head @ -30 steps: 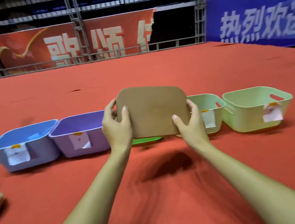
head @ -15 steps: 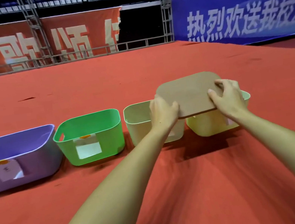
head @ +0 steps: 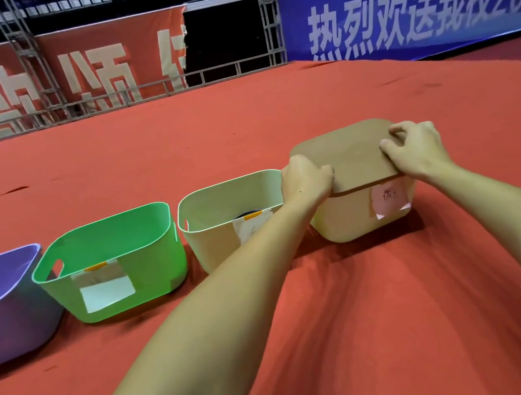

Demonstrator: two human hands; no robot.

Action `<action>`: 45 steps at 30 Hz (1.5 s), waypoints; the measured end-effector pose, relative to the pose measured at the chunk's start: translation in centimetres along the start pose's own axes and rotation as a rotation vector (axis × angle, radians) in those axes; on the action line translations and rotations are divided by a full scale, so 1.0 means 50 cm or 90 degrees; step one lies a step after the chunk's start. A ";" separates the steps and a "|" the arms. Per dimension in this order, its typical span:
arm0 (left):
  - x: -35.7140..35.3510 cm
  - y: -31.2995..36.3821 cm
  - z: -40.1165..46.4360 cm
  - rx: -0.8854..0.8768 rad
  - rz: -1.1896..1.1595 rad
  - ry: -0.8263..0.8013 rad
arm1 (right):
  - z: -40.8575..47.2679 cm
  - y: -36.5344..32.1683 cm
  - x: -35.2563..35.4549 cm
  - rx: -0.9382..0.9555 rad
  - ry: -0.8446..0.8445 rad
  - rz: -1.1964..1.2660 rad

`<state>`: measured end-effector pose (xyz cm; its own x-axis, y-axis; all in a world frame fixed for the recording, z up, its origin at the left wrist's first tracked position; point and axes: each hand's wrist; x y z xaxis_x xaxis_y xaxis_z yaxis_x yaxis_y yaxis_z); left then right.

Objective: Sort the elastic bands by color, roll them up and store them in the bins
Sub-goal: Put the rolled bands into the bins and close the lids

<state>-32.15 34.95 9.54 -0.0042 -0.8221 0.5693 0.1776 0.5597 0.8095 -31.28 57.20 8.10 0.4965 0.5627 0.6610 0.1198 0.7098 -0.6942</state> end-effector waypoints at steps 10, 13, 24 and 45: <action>-0.045 -0.001 0.015 0.007 0.084 0.009 | 0.047 0.019 0.000 -0.047 -0.028 -0.060; -0.056 -0.009 0.021 0.022 0.129 0.009 | 0.052 0.029 -0.003 -0.056 -0.043 -0.085; -0.067 -0.018 0.009 0.002 0.267 0.040 | 0.052 0.025 -0.014 -0.044 -0.076 -0.176; -0.104 -0.040 0.031 0.014 0.341 -0.033 | 0.066 -0.012 -0.026 -0.019 -0.210 -0.437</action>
<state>-34.00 38.25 5.20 0.0331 -0.4147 0.9094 0.1474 0.9019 0.4060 -34.83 57.44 8.60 0.0198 0.1002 0.9948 0.3344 0.9370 -0.1010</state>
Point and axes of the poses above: each hand's wrist, its own z-axis towards the middle knuckle, its own x-axis out of the back of the hand, y = z × x, and after that the axes turned 3 degrees about -y, right-handed
